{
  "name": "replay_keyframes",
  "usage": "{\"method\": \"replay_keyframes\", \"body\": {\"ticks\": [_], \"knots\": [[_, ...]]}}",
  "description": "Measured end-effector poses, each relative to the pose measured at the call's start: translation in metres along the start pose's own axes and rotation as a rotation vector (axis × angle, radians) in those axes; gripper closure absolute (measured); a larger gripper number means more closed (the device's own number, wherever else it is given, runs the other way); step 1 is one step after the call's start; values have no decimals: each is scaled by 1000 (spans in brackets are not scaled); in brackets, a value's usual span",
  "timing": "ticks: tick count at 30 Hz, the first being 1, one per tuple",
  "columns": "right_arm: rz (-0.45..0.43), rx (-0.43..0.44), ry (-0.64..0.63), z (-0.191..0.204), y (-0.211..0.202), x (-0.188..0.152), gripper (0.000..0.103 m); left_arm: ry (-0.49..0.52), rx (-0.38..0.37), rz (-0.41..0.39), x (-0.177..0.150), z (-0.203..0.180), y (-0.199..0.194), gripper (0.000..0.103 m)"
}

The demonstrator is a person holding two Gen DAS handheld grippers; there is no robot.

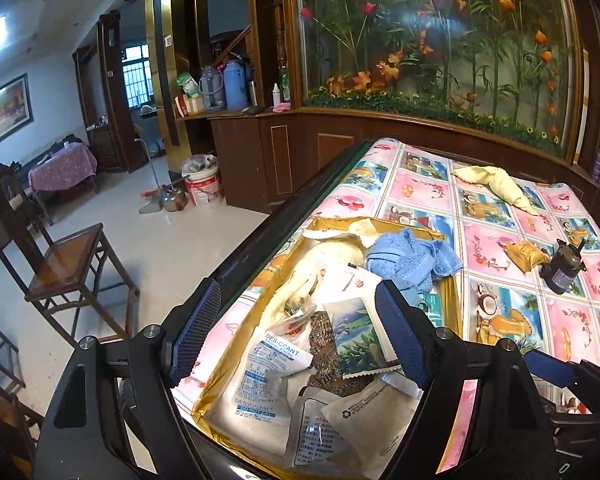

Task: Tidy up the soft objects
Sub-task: 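Grasp the lemon-print tissue pack with the right tool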

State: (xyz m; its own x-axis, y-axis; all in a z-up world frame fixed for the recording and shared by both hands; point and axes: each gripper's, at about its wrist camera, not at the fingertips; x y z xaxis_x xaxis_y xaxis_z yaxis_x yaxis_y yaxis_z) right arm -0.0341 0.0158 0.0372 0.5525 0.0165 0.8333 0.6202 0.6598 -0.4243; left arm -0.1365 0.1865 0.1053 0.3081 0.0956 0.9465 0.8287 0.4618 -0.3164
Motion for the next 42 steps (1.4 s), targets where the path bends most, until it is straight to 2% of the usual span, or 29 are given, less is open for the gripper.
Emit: {"method": "replay_keyframes", "body": {"ticks": [10,14,19,23,26,29,33,36,39,40,42], "knots": [[27,-6,-15,6,5,-7,31,-17,-4,21,-6,7,4,22],[40,-16,-3,-3,3,-10,31,-21,-43,45,-8,4,4,22],[45,-67,44,-42,-15,-16,31,-26,-222,58,-8,-16,-7,22],[25,-159,169,-106,-46,-14,31,14,-410,110,-13,-54,-13,22],[-10,-277,246,-155,-72,-5,31,30,-545,205,-26,-86,-6,22],[-54,-340,281,-187,-94,8,31,43,-624,302,-43,-119,0,22],[-102,-417,280,-220,-104,34,31,120,-649,359,-59,-161,6,22],[-108,-451,299,-249,-93,58,31,167,-634,377,-67,-181,15,22],[-71,-438,329,-279,-66,85,31,176,-624,437,-75,-189,29,22],[-52,-435,327,-286,-55,93,31,186,-612,413,-75,-189,27,22],[-15,-436,324,-300,-35,105,31,192,-600,412,-79,-189,27,21]]}}
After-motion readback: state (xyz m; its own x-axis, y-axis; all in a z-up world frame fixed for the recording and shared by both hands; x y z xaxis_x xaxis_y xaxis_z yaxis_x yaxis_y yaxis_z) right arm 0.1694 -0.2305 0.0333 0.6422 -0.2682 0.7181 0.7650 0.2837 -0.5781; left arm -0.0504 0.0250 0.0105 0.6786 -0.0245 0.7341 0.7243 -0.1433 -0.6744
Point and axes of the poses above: each gripper's, at about its wrist camera, not at the fingertips, and y roughly the way its jaws point, z to its left, x to its top, and after that the axes turned 14 degrees about -z, right-handed
